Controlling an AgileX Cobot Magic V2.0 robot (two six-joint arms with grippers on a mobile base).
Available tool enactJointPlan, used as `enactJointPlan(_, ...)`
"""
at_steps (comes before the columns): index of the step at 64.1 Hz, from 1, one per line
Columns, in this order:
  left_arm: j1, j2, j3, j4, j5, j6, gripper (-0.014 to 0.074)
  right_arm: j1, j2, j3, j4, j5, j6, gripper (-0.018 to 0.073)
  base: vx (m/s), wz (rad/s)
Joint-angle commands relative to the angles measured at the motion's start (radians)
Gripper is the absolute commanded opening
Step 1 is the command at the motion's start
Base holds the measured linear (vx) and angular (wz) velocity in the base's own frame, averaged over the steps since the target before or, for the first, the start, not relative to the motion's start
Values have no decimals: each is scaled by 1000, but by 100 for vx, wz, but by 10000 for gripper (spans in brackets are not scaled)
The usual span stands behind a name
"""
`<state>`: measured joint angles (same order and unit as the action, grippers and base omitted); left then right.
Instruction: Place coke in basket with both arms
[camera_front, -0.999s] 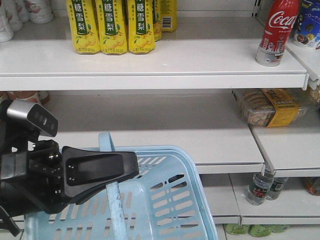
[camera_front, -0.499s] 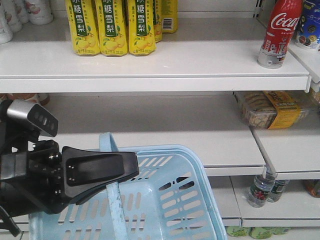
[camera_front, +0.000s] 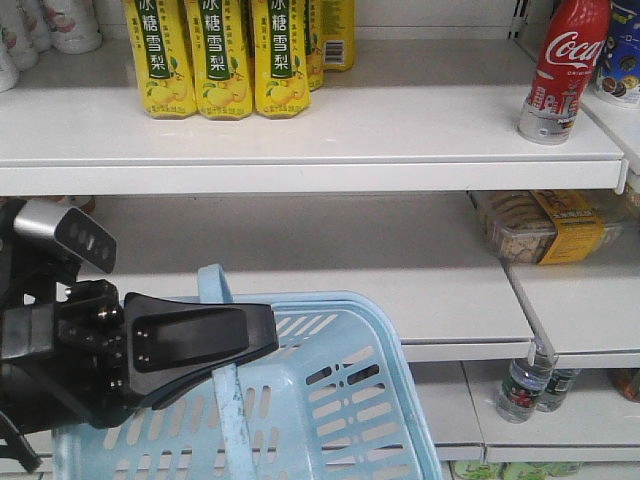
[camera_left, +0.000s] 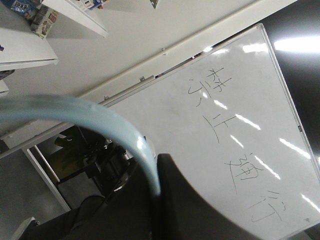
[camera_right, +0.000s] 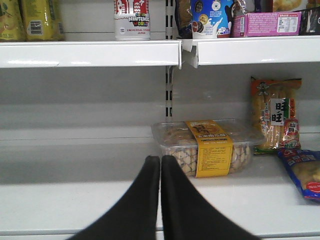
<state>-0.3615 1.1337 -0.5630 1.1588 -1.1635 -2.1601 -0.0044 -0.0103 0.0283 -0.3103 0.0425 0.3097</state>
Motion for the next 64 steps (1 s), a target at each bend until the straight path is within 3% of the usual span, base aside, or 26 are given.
enactJointPlan(1,-7,-22,-33,-82,-162,-2,-6,-5,2,8,-12,-70,-3,-5,4,-1)
enactJointPlan(64,-7,-22,-33,-82,-162,-2,-6,-5,2,8,-12,-70,-3,-5,3,-1)
